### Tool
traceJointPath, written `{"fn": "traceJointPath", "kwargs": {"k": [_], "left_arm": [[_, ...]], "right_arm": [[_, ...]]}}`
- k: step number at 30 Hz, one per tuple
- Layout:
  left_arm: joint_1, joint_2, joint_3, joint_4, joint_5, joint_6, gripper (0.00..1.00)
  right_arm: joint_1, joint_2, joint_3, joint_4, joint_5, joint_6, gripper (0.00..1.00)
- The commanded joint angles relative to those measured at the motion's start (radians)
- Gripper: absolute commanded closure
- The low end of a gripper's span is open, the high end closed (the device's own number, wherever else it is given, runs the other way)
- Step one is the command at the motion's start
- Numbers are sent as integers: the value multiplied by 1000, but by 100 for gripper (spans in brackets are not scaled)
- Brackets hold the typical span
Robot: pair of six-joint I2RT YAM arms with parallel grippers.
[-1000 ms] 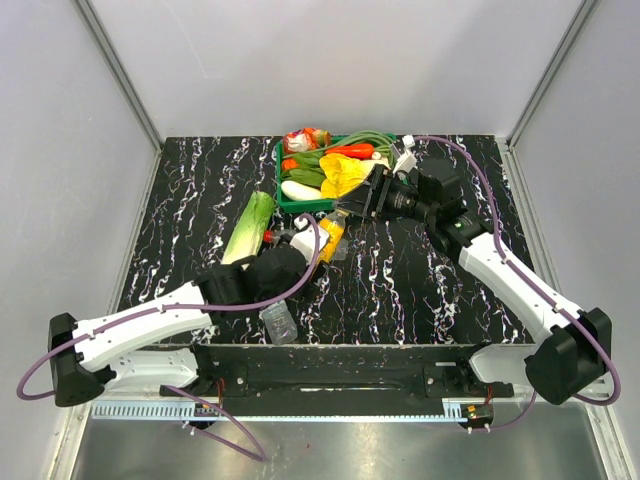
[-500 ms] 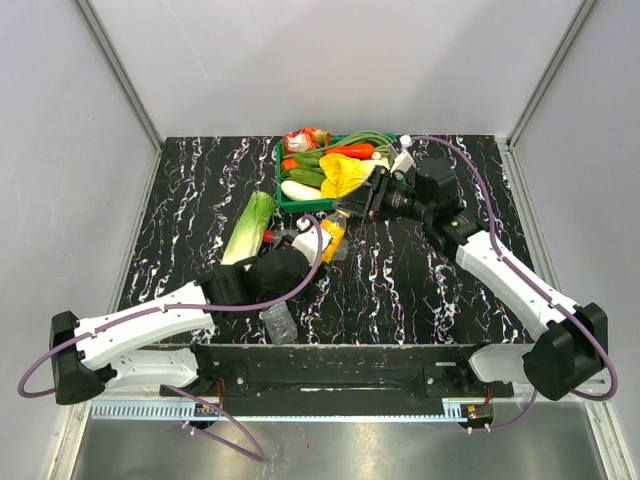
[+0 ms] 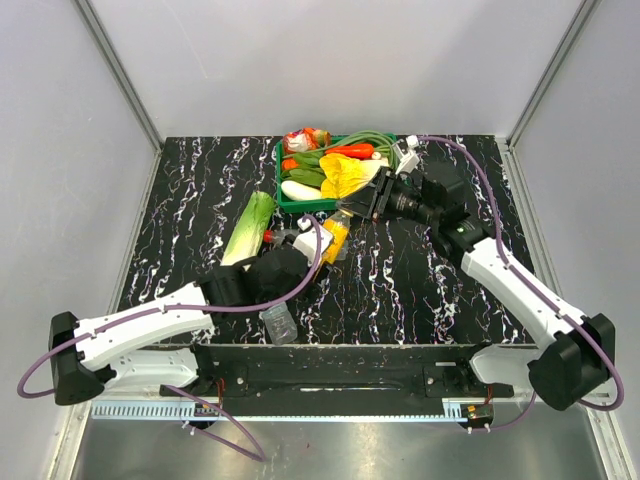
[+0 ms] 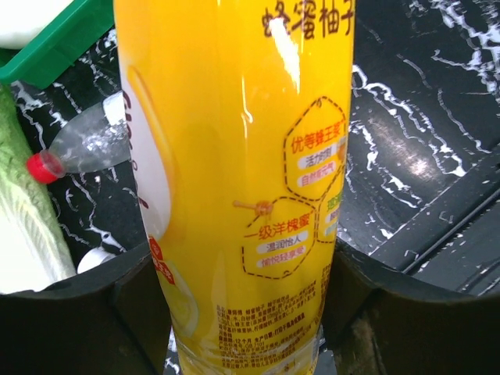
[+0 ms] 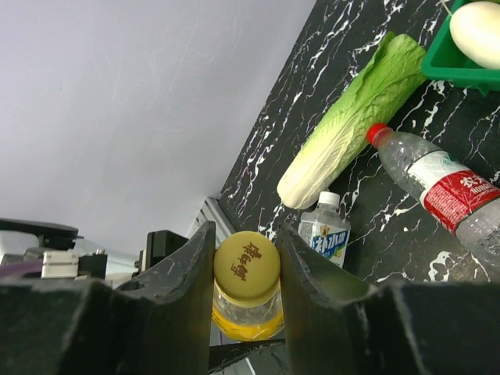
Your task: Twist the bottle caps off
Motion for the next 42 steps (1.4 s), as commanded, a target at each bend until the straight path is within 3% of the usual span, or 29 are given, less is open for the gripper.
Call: {"fn": "traceJointPath", "kwargs": {"k": [1,21,33,42], "left_arm": [[22,-46,-22,158,123,5,100],[274,-184,-203,540,1011,-85,100],[278,-162,-235,914,1360,-266,100],[277,-135,-224,1074,1441,-391,100]], "right_arm": [[11,-73,-9,93,-46,-42,100],[11,-201,-61,251,-263,-127,100],[11,-283,-84,389,-437,-128,100],[11,-325,-101,495,-483,-109,100]]}}
